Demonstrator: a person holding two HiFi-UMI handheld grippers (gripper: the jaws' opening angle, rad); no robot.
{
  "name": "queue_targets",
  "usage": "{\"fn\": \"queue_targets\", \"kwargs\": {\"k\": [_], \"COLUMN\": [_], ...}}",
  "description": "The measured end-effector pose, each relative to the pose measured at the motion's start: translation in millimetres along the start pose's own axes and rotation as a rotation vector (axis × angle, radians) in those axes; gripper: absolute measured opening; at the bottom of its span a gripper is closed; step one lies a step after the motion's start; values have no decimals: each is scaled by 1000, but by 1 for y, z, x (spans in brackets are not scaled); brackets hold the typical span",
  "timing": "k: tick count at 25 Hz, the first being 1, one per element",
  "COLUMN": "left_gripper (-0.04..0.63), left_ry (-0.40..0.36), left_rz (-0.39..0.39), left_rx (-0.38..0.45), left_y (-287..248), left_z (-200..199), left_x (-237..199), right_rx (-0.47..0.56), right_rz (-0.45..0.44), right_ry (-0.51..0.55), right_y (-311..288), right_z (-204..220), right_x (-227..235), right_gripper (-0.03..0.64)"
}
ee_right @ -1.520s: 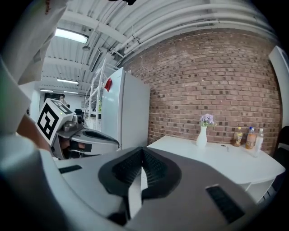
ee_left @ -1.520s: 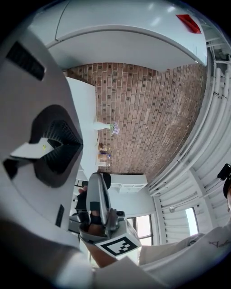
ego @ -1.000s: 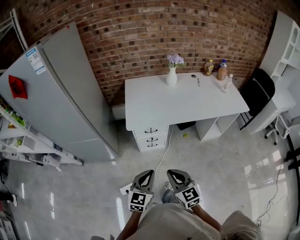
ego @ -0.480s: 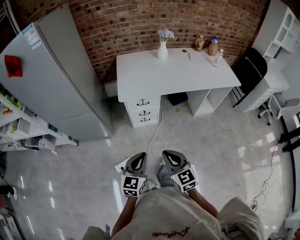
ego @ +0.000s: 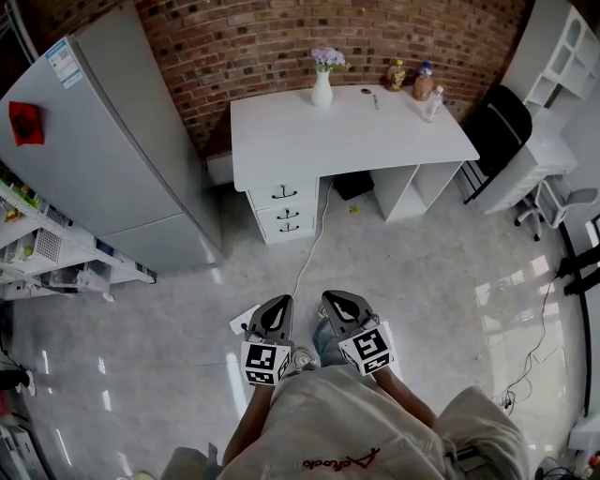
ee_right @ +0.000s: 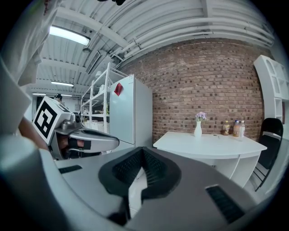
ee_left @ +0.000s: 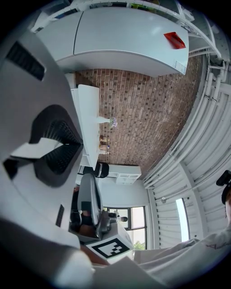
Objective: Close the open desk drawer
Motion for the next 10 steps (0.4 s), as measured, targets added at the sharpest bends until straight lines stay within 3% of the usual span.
{"fn": "queue_targets", "kwargs": {"k": [10], "left_gripper": [12], "left_ry": [25], "left_rz": [-9], "left_rx": [-8], "left_y": [4], "left_z": [9], "left_x": [-5], "right_rx": [-2], "right_rz": [4], "right_ry": [11], "right_y": [-4], "right_z": [1], "right_x": [-6], "right_gripper": [17]}}
Point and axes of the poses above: the fingertips, and each gripper's own axes: y backward along the fingers, x to its right, z out of its underside, the point moved 5 cm from there along y, backward along the fingers, and after that the axes turned 3 degrees about -z, right-handed, at the moved point
